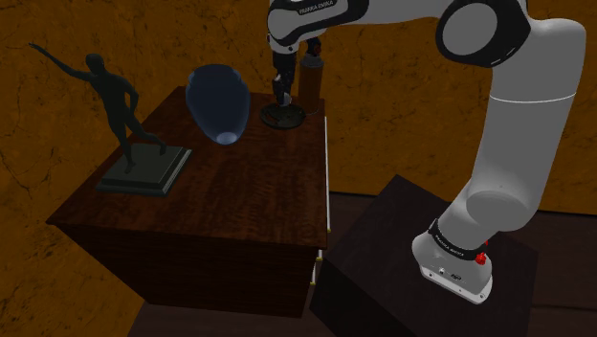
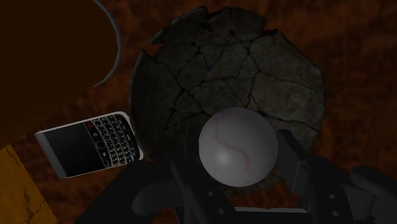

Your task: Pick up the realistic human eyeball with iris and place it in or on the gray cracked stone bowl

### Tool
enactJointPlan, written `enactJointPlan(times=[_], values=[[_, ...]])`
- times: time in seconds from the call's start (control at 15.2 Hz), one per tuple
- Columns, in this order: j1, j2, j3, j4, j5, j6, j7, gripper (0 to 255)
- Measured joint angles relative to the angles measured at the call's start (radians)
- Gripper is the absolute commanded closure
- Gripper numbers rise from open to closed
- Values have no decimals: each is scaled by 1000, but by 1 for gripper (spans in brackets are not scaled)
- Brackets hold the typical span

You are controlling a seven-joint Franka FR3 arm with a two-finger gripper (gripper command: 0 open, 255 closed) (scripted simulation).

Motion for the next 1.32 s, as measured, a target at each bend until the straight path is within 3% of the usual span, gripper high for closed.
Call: enactJointPlan(times=[0.4, 0.79, 0.86, 1.32], values=[[-1, 17, -1, -48, -1, 65, -1, 255], [-1, 20, -1, -52, -1, 72, 0, 255], [-1, 20, -1, -52, -1, 72, 0, 0], [-1, 17, -1, -39, -1, 57, 0, 0]])
